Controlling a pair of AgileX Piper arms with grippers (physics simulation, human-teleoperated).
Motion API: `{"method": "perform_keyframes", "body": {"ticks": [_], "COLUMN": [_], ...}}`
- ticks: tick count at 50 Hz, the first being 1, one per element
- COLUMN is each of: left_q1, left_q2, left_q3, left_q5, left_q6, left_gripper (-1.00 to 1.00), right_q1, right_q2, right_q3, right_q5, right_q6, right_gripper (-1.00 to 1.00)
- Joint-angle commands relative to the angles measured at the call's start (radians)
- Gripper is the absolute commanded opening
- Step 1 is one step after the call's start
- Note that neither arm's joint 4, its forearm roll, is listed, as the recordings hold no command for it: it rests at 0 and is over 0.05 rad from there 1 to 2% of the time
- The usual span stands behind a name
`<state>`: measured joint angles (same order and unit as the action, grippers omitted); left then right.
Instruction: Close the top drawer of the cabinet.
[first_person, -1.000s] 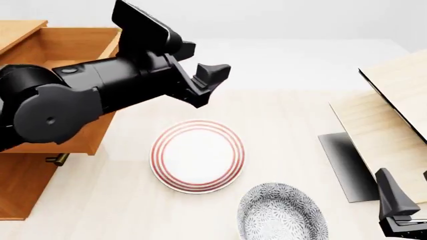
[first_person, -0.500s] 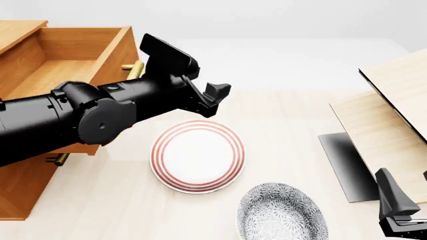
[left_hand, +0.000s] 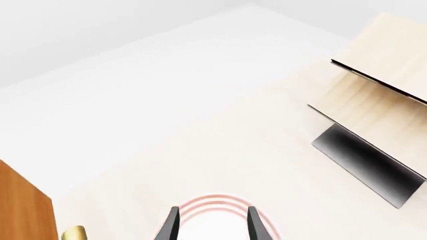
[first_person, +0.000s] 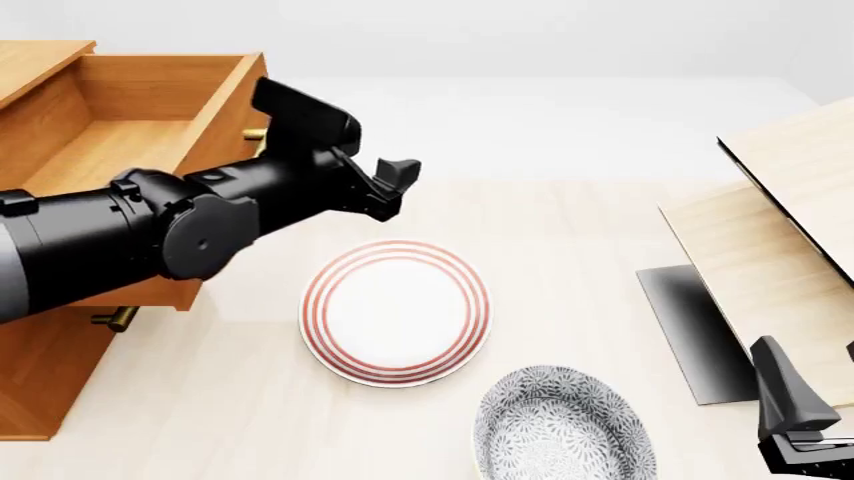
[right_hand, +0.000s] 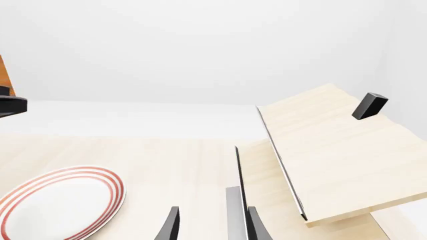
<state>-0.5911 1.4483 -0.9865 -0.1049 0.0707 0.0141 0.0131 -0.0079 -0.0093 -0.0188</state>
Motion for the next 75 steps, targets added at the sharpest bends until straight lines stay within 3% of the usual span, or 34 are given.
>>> {"method": "perform_keyframes", "body": {"ticks": [1, 75], "left_q1": [0.032, 0.158], "left_q2": [0.003, -0.025], "left_q3": [0.010, 0.038], "left_q5": [-0.015, -0.014], "left_q6": [-0.003, -0.027], "left_gripper": [1.00, 1.00], "right_q1": [0.000, 0.000], "right_q2": [0.000, 0.000], "right_q3": [0.000, 0.000], "right_q5": [0.000, 0.000], "right_q6": [0.000, 0.000], "right_gripper": [1.00, 1.00]}}
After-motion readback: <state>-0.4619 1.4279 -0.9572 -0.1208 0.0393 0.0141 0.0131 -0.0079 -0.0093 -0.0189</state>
